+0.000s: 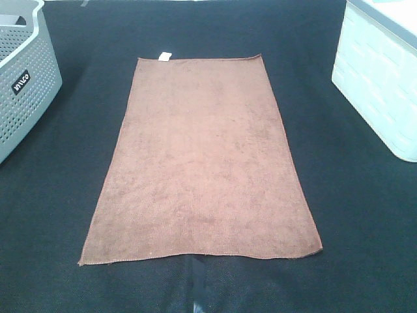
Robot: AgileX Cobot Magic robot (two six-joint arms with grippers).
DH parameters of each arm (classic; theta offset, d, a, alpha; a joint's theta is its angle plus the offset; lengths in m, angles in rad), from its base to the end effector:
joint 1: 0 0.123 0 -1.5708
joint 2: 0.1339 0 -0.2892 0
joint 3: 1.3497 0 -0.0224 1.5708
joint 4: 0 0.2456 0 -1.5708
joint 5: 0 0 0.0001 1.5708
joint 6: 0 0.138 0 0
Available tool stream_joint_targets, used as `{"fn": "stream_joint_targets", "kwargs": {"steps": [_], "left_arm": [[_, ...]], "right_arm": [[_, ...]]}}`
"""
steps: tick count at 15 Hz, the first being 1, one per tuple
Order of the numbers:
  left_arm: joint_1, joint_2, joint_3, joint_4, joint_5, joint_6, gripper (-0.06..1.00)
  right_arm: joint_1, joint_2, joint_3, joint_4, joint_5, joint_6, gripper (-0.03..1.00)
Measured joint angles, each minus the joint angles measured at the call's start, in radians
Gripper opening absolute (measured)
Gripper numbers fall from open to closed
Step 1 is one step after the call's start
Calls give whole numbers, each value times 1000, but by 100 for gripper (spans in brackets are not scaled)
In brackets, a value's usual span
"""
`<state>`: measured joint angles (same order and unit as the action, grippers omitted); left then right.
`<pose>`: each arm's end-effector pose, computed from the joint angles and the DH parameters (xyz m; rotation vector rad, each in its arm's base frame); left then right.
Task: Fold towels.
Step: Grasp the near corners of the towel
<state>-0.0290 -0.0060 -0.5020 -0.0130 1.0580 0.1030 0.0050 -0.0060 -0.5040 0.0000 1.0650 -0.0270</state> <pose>0.0273 -0.0024 0.2544 0.1348 2.0292 0.0310 0.0268 0.0001 0.2542 -0.0326 2.0384 -0.0138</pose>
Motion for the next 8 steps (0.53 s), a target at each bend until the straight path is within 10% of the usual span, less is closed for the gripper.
{"fn": "stream_joint_targets", "kwargs": {"steps": [8], "left_arm": [[0, 0, 0, 0, 0, 0, 57]], "right_arm": [[0, 0, 0, 0, 0, 0, 78]]}}
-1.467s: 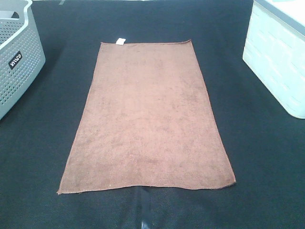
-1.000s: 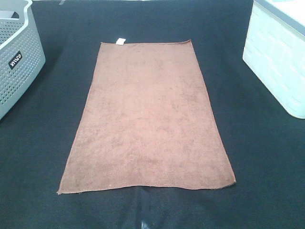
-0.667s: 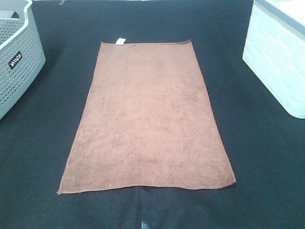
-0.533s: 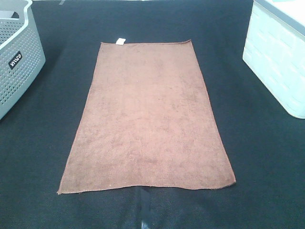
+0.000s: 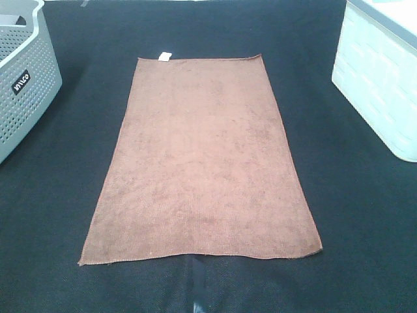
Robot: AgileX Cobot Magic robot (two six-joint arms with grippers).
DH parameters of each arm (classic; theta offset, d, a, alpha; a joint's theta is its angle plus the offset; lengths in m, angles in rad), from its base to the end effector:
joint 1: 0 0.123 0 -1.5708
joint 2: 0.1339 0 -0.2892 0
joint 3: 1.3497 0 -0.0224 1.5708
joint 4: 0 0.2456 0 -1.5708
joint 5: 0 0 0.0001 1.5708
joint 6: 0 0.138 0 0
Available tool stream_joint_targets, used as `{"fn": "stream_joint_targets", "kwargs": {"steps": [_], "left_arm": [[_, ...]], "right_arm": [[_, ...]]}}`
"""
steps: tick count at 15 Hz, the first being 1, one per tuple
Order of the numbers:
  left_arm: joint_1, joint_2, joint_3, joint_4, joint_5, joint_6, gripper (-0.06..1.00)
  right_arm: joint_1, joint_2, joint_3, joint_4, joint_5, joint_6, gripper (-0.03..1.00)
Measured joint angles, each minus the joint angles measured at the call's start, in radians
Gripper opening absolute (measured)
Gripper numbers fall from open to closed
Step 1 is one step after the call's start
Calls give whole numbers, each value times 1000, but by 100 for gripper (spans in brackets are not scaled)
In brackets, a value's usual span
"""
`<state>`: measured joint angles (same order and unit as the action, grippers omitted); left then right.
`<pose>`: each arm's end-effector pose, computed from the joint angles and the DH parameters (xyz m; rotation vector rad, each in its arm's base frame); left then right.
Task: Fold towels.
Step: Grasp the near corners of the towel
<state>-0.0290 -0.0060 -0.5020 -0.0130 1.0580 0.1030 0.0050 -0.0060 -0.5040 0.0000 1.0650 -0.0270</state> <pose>0.0273 -0.0024 0.2544 0.1348 2.0292 0.0310 0.0268 0.0001 0.2542 -0.0326 2.0384 -0.0138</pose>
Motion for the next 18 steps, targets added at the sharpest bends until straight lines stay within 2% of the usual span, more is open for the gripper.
{"fn": "stream_joint_targets", "kwargs": {"steps": [18], "left_arm": [[0, 0, 0, 0, 0, 0, 57]], "right_arm": [[0, 0, 0, 0, 0, 0, 78]]}}
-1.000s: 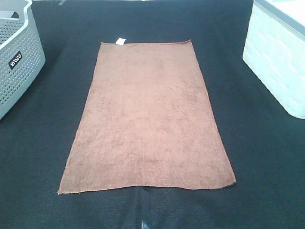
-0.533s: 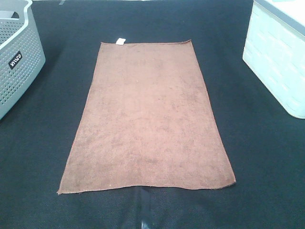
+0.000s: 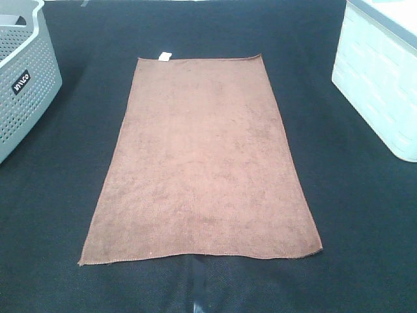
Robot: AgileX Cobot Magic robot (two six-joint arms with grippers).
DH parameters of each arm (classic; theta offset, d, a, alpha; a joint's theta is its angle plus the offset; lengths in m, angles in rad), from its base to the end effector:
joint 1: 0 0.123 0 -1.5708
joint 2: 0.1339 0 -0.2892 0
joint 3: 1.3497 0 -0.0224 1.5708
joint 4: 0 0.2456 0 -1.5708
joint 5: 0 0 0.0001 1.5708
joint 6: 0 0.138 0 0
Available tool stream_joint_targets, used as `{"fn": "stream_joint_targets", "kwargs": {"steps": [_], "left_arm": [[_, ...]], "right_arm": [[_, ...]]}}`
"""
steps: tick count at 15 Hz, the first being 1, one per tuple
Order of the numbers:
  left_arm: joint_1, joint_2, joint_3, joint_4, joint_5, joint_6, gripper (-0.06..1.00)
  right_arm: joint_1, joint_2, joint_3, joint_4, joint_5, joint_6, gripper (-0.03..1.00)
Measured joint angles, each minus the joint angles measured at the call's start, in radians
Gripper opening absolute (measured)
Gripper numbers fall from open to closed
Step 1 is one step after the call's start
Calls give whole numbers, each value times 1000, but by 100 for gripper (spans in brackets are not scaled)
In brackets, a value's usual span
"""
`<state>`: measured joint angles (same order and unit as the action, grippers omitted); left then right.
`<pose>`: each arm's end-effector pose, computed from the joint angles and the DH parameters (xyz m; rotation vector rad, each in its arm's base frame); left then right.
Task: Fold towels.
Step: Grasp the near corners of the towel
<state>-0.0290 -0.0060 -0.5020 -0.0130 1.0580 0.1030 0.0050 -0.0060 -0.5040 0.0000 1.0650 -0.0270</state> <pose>0.0273 -0.0024 0.2544 0.1348 2.0292 0.0310 0.0268 0.0001 0.2542 -0.0326 2.0384 -0.0138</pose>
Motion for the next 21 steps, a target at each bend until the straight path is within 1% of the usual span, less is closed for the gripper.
{"fn": "stream_joint_targets", "kwargs": {"steps": [14, 16, 17, 19, 20, 21], "left_arm": [[0, 0, 0, 0, 0, 0, 57], [0, 0, -2, 0, -9, 0, 57], [0, 10, -9, 0, -32, 0, 57], [0, 67, -17, -10, -134, -5, 57], [0, 116, -15, -41, -203, -14, 57], [0, 169, -4, -94, -276, -28, 57]], "right_arm": [[0, 0, 0, 0, 0, 0, 78], [0, 0, 0, 7, 0, 15, 78], [0, 0, -3, 16, -9, 18, 78], [0, 16, -20, 36, -57, 19, 77], [0, 51, -22, 47, -87, 27, 77], [0, 100, -22, 65, -108, 36, 77]]}}
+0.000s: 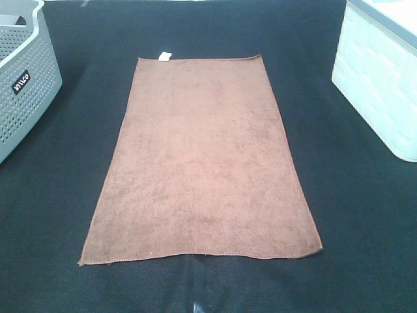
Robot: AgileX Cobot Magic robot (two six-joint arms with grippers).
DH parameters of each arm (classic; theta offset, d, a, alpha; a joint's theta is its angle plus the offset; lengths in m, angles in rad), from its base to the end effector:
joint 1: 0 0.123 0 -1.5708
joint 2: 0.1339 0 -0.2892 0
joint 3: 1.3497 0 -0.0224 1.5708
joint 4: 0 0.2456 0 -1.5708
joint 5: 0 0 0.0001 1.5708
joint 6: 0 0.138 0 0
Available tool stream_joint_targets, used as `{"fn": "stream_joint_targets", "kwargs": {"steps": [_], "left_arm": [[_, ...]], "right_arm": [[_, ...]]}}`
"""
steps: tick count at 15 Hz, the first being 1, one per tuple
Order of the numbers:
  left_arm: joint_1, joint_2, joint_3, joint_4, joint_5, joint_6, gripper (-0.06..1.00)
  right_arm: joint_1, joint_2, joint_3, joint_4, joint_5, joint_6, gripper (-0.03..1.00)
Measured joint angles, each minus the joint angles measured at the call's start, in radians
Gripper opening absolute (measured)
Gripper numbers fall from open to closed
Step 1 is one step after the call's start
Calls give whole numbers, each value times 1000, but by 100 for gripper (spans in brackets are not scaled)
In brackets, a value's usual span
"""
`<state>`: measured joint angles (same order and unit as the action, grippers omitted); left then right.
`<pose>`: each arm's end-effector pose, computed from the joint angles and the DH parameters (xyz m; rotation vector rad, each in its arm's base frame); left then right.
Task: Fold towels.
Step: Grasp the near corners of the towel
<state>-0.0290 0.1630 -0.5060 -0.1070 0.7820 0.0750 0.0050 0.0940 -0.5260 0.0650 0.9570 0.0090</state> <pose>0.0663 -0.0123 0.2833 0.0774 1.9182 -0.0925 0.0452 0.0076 0.2713 0.0077 2.0080 0.0862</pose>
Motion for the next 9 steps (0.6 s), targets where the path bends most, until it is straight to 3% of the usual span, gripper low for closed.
{"fn": "stream_joint_targets", "kwargs": {"steps": [1, 2, 3, 4, 5, 8, 9], "left_arm": [[0, 56, 9, -60, -65, -15, 57], [0, 160, 10, -194, -183, -22, 57], [0, 233, 10, -268, -223, -18, 57], [0, 312, 10, -335, -242, 3, 57], [0, 312, 10, -335, -242, 3, 57], [0, 591, 10, -571, -239, 175, 57], [0, 727, 10, -694, -232, 297, 57]], "right_arm": [[0, 68, 0, 26, -32, 9, 76], [0, 180, 0, 94, -92, 10, 76], [0, 267, 0, 149, -120, 9, 76], [0, 348, -4, 200, -132, 3, 76], [0, 348, -4, 200, -132, 3, 76], [0, 621, -55, 349, -146, -134, 76], [0, 762, -76, 424, -147, -231, 76]]}}
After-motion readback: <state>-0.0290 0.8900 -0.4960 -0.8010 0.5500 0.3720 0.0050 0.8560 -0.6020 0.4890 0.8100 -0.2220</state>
